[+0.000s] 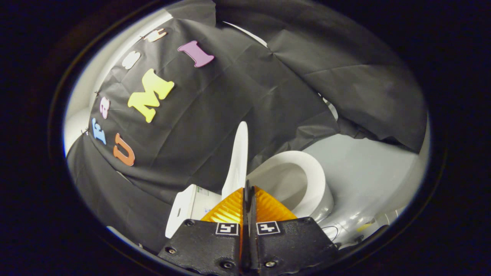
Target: Open the toilet lid.
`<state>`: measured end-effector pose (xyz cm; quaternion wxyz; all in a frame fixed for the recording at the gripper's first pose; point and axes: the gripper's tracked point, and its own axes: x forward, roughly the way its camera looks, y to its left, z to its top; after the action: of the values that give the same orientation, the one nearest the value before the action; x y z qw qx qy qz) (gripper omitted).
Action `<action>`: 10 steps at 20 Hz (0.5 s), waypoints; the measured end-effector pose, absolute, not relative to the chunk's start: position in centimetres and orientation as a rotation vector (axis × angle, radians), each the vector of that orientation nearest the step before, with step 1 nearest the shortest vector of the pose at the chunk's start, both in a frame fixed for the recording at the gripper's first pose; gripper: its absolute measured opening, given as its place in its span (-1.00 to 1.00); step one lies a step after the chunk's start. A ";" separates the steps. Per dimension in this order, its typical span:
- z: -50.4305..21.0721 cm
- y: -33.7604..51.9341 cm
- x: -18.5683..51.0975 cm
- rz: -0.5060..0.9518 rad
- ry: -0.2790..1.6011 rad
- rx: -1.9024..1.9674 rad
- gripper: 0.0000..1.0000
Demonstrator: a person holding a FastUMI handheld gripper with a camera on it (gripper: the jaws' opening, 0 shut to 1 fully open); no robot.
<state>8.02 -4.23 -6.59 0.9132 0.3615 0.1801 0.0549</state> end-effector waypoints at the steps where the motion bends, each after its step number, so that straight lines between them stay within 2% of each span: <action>1: -6.2 -3.9 8.0 0.113 0.368 0.733 -0.92; 10: -3.4 -1.2 8.2 0.087 0.342 0.596 -0.92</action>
<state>8.22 -1.21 -3.37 0.9406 0.2922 0.1675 0.0428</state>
